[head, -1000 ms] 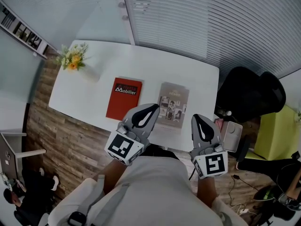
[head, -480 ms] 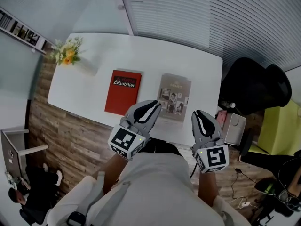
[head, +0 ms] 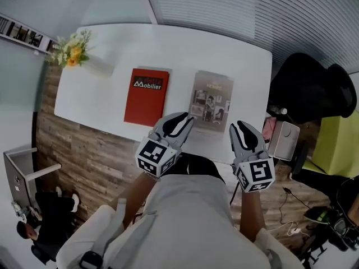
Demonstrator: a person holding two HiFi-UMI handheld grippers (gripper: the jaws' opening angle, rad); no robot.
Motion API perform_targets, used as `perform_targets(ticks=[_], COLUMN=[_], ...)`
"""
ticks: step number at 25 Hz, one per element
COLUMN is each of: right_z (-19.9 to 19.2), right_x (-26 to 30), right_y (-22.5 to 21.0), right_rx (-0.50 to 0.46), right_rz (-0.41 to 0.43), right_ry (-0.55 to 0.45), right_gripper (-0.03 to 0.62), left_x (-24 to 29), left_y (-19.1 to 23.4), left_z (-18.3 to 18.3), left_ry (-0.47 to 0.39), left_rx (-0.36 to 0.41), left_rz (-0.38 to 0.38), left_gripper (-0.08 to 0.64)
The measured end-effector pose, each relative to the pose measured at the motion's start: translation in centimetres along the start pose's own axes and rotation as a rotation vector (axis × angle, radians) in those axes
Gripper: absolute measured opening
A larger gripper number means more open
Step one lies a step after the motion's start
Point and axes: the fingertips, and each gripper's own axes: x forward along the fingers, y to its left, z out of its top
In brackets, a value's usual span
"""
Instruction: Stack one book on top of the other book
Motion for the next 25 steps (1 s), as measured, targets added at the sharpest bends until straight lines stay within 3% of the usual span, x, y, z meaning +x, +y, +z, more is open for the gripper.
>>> perform_targets(ticks=[9,19,25], right_z=[-7.4,-15.4,-18.2], right_x=[2.5,5.7,6.9], right_y=[-1.7,-2.2,-2.4], right_rx=[0.084,0.18,0.306], right_rz=[-0.006,0.004,0.026], right_ry=[0.112,0.243,0.27], right_gripper=[0.126,0.164,0.178], left_x=[2.1,4.1,5.2], left_y=[1.9,3.8,4.7], left_z=[-6.4,-12.3,-14.6], left_ry=[0.114,0.214,0.24], left_rx=[-0.094,-0.141,-0.183], left_rz=[-0.004,-0.012,-0.003], left_gripper=[0.141,0.163,0.181])
